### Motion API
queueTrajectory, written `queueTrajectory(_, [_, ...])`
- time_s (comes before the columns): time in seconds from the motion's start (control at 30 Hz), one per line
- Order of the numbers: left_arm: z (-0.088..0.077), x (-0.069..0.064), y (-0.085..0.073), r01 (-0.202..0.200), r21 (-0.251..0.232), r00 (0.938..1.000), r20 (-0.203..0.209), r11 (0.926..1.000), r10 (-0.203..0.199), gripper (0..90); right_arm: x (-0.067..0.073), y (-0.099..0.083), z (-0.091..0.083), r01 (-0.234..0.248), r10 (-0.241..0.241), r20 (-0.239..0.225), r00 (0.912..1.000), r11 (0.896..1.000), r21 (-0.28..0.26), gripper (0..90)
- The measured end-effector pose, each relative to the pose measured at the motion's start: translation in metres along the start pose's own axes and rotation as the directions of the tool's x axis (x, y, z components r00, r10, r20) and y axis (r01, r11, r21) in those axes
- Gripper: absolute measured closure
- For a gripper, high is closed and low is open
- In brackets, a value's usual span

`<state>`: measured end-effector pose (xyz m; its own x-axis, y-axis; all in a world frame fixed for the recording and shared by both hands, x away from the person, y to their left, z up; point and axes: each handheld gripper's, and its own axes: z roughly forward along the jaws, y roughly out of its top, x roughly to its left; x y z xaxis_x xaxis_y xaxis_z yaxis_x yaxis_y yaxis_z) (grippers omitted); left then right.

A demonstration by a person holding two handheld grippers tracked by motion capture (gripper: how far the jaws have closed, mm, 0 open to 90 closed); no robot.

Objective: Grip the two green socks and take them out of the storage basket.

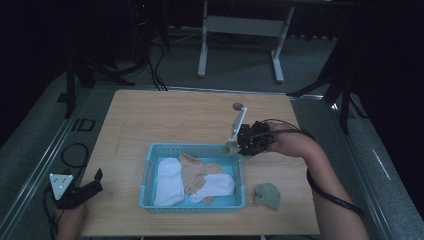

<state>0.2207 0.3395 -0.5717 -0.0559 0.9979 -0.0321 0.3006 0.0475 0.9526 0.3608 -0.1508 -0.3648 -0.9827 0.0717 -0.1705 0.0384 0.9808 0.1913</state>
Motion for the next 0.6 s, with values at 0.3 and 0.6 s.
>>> queueTrajectory(0.3, [0.000, 0.000, 0.000, -0.001, -0.001, 1.0000, -0.001, 1.0000, 0.001, 0.4, -0.008, -0.045, 0.014, -0.082, 0.082, 0.000, 0.9966, 0.996, 0.026, 83.9])
queueTrajectory(0.6, [0.000, 0.000, 0.000, 0.000, -0.002, 1.0000, -0.002, 1.0000, 0.000, 0.3, -0.011, -0.080, 0.062, -0.142, 0.148, -0.053, 0.9876, 0.985, 0.095, 83.9])
